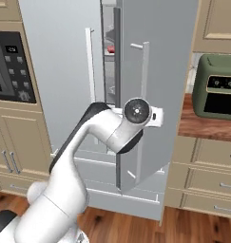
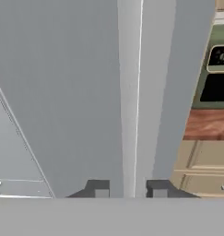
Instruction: Retrieve the steak from the fridge and place it on the saucepan with marinade on the stove.
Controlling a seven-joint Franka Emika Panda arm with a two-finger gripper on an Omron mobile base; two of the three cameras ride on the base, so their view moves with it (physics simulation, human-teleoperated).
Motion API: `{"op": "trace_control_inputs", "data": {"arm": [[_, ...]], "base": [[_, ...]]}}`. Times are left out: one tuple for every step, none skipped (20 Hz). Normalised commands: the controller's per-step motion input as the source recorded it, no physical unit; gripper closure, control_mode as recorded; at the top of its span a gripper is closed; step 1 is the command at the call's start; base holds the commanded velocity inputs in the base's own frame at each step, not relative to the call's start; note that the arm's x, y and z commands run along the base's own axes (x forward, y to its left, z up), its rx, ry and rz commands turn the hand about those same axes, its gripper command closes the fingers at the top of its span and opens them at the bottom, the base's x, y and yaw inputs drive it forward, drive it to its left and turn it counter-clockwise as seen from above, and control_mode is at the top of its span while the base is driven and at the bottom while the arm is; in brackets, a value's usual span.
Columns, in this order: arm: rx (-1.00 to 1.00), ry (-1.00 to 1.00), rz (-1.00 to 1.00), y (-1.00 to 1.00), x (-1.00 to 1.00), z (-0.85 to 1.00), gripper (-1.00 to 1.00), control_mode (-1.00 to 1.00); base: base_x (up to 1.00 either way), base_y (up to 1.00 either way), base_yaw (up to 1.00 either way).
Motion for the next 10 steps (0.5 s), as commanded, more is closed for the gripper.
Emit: {"op": "trace_control_inputs", "data": {"arm": [[0.17, -0.17, 0.00, -1.00, -1.00, 0.00, 1.00, -1.00], [0.20, -0.17, 0.00, -1.00, -1.00, 0.00, 1.00, -1.00], [0.20, -0.16, 0.00, -1.00, -1.00, 0.00, 1.00, -1.00], [0.19, -0.14, 0.00, -1.00, -1.00, 0.00, 1.00, -1.00], [0.19, -0.11, 0.00, -1.00, -1.00, 0.00, 1.00, -1.00], [0.20, -0.09, 0.00, -1.00, -1.00, 0.00, 1.00, -1.00], [0.22, -0.07, 0.00, -1.00, -1.00, 0.00, 1.00, -1.00], [0.22, -0.06, 0.00, -1.00, -1.00, 0.00, 1.00, -1.00], [0.23, -0.06, 0.00, -1.00, -0.94, 0.00, 1.00, -1.00], [0.22, -0.07, 0.03, -1.00, -0.81, 0.00, 1.00, -1.00]], "base": [[0.00, 0.00, 0.00], [0.00, 0.00, 0.00], [0.00, 0.00, 0.00], [0.00, 0.00, 0.00], [0.00, 0.00, 0.00], [0.00, 0.00, 0.00], [0.00, 0.00, 0.00], [0.00, 0.00, 0.00], [0.00, 0.00, 0.00], [0.00, 0.00, 0.00]]}}
